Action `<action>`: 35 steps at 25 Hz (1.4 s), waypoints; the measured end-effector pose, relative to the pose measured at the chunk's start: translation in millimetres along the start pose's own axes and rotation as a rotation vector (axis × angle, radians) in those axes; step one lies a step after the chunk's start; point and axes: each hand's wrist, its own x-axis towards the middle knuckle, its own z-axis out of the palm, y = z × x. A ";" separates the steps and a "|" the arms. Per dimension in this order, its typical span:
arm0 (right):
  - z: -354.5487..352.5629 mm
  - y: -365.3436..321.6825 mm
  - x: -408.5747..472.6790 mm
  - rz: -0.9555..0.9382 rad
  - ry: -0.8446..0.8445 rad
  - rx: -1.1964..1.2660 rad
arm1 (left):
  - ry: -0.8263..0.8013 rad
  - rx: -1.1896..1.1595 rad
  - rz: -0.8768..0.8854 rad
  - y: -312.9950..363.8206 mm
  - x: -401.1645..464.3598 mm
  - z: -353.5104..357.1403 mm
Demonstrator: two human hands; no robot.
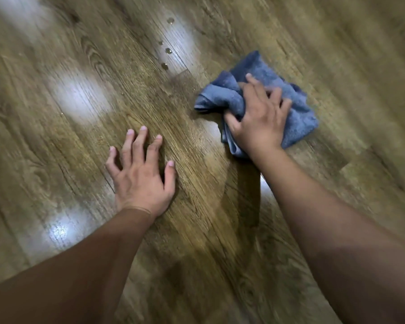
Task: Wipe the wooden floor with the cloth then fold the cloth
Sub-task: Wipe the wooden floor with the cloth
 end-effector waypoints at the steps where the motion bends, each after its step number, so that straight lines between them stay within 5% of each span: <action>1: -3.5 -2.6 -18.1 -0.026 -0.024 0.004 | 0.006 0.000 0.004 -0.2 -0.1 1.3; 7: -28.5 -6.9 -192.2 -0.245 -0.176 -0.002 | 0.017 -0.032 0.010 -3.3 0.0 2.9; 11: -37.9 44.8 -196.9 -0.437 -0.191 -0.035 | 0.018 -0.056 0.003 -1.7 -0.3 0.8; 17: -28.1 91.6 -83.6 0.117 -0.059 -0.106 | 0.012 -0.040 0.000 -1.2 -0.1 0.9; 22: -9.1 34.7 -23.8 0.354 0.042 -0.072 | -0.010 -0.033 -0.010 1.4 -0.1 -1.5; 30: -7.4 -37.0 -85.0 -0.063 -0.034 0.014 | -0.050 -0.081 -0.024 4.1 0.0 -12.1; 35: -21.0 -5.7 -138.0 -0.433 -0.120 -0.053 | -0.053 -0.095 -0.022 6.2 -0.9 -16.3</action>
